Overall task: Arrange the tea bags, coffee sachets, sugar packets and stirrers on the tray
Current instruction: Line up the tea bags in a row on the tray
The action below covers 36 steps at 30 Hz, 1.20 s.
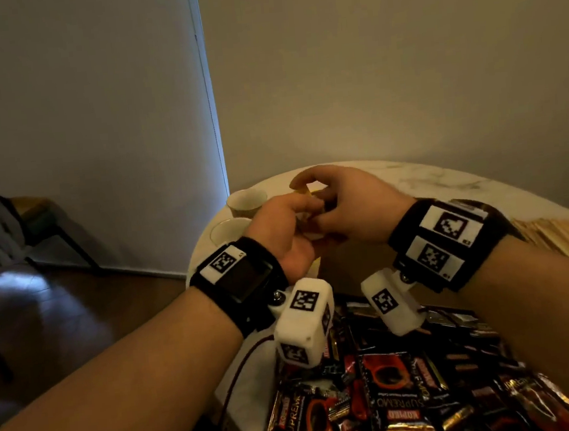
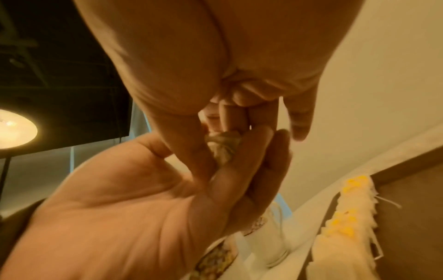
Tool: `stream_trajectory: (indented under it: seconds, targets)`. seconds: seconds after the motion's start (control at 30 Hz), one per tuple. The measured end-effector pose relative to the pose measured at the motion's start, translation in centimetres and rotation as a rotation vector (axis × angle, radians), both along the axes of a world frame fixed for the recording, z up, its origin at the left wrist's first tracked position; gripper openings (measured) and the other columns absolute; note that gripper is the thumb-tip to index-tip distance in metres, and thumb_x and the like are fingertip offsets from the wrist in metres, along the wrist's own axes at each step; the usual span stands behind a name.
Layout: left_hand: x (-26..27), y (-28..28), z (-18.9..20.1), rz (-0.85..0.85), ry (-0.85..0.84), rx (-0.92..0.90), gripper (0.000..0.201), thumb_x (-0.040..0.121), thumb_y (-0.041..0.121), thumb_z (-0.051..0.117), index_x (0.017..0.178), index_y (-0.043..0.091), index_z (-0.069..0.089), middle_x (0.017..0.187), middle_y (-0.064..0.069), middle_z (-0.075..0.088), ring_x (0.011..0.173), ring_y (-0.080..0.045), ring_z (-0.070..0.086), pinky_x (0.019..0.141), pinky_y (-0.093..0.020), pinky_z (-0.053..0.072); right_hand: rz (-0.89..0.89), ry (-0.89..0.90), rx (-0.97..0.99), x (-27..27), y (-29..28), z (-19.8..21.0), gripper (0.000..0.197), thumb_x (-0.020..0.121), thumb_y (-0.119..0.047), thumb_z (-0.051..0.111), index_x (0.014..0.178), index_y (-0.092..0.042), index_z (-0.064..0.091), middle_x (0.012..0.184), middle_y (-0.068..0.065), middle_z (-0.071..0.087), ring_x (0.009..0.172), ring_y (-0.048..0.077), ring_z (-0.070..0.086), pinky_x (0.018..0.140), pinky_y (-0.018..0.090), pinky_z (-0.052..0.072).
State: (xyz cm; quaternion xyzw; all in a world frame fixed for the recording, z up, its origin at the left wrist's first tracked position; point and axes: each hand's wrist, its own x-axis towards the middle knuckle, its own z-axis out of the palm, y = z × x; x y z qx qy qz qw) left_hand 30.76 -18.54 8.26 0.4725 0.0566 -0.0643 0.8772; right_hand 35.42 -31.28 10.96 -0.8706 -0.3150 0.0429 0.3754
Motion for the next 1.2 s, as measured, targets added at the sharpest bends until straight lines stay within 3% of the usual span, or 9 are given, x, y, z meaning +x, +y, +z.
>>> stream_trajectory:
  seconds: [0.1, 0.23, 0.33, 0.47, 0.6, 0.73, 0.9, 1.1, 1.2]
  targets:
    - [1.9, -1.2, 0.1, -0.023, 0.045, 0.046, 0.024, 0.099, 0.004, 0.045, 0.116, 0.002, 0.062, 0.087, -0.01, 0.07, 0.069, -0.022, 0.068, 0.067, -0.034, 0.061, 0.006, 0.107, 0.096, 1.7, -2.1, -0.6, 0.071, 0.083, -0.01, 0.081, 0.143, -0.028, 0.047, 0.095, 0.0, 0.079, 0.083, 0.021, 0.076, 0.072, 0.038, 0.064]
    - [4.8, -3.2, 0.2, 0.059, 0.05, 0.103, 0.029, 0.1, 0.009, 0.054, 0.127, 0.004, 0.062, 0.095, -0.012, 0.069, 0.068, -0.02, 0.065, 0.054, -0.029, 0.056, -0.055, 0.189, 0.301, 4.4, -4.9, -1.3, 0.04, 0.09, -0.009, 0.075, 0.129, -0.015, 0.064, 0.108, -0.001, 0.078, 0.101, 0.015, 0.074, 0.089, 0.029, 0.058]
    - [6.9, -4.3, 0.0, 0.123, 0.034, 0.238, 0.024, 0.098, 0.013, 0.06, 0.121, 0.011, 0.064, 0.086, -0.009, 0.066, 0.056, -0.016, 0.058, 0.043, -0.022, 0.043, -0.119, 0.264, 0.508, 6.5, -6.4, -2.4, 0.026, 0.092, -0.012, 0.073, 0.117, -0.015, 0.072, 0.108, 0.003, 0.078, 0.101, 0.02, 0.073, 0.096, 0.036, 0.055]
    - [9.0, -5.6, -0.9, 0.031, -0.094, 0.475, 0.014, 0.096, 0.006, 0.056, 0.1, 0.017, 0.063, 0.07, -0.002, 0.065, 0.05, -0.015, 0.05, 0.04, -0.019, 0.033, -0.197, 0.406, 0.693, 8.5, -7.7, -4.2, 0.011, 0.092, -0.014, 0.071, 0.103, -0.014, 0.074, 0.078, -0.002, 0.072, 0.072, 0.011, 0.064, 0.074, 0.029, 0.051]
    - [10.7, -6.0, -1.9, -0.033, -0.075, 0.54, 0.013, 0.093, 0.002, 0.055, 0.094, 0.014, 0.061, 0.079, -0.009, 0.061, 0.05, -0.014, 0.051, 0.039, -0.019, 0.033, -0.267, 0.538, 0.798, 9.7, -8.5, -6.2, 0.004, 0.094, -0.007, 0.067, 0.096, -0.008, 0.069, 0.075, 0.003, 0.066, 0.068, 0.014, 0.054, 0.063, 0.026, 0.047]
    - [11.7, -5.7, -2.6, -0.019, -0.028, 0.508, 0.017, 0.093, 0.0, 0.051, 0.091, 0.014, 0.06, 0.082, -0.011, 0.06, 0.05, -0.013, 0.049, 0.04, -0.018, 0.03, -0.283, 0.624, 0.904, 10.4, -8.7, -7.2, 0.007, 0.098, -0.005, 0.06, 0.096, -0.008, 0.065, 0.079, 0.006, 0.071, 0.066, 0.015, 0.065, 0.07, 0.034, 0.052]
    - [12.0, -5.2, -3.0, 0.102, 0.011, 0.379, 0.014, 0.097, 0.007, 0.056, 0.091, 0.019, 0.061, 0.078, -0.005, 0.062, 0.049, -0.011, 0.049, 0.041, -0.019, 0.031, -0.317, 0.634, 0.983, 10.7, -8.6, -7.6, 0.01, 0.098, -0.006, 0.058, 0.093, -0.012, 0.064, 0.096, 0.013, 0.074, 0.086, 0.027, 0.073, 0.078, 0.041, 0.061]
    - [11.7, -4.4, -3.9, 0.158, 0.032, 0.293, 0.006, 0.101, 0.016, 0.059, 0.101, 0.019, 0.064, 0.085, -0.007, 0.063, 0.048, -0.011, 0.048, 0.037, -0.018, 0.032, -0.307, 0.59, 1.002, 10.3, -8.4, -7.5, 0.009, 0.098, -0.006, 0.06, 0.094, -0.012, 0.064, 0.095, 0.01, 0.075, 0.086, 0.028, 0.075, 0.07, 0.034, 0.063]
    - [11.7, -4.1, -4.2, 0.209, 0.039, 0.276, 0.014, 0.102, 0.009, 0.053, 0.107, 0.016, 0.064, 0.086, -0.008, 0.062, 0.05, -0.012, 0.048, 0.037, -0.018, 0.032, -0.27, 0.579, 1.014, 10.1, -8.4, -7.3, 0.011, 0.099, -0.005, 0.057, 0.093, -0.013, 0.063, 0.104, 0.017, 0.075, 0.088, 0.031, 0.075, 0.069, 0.034, 0.062]
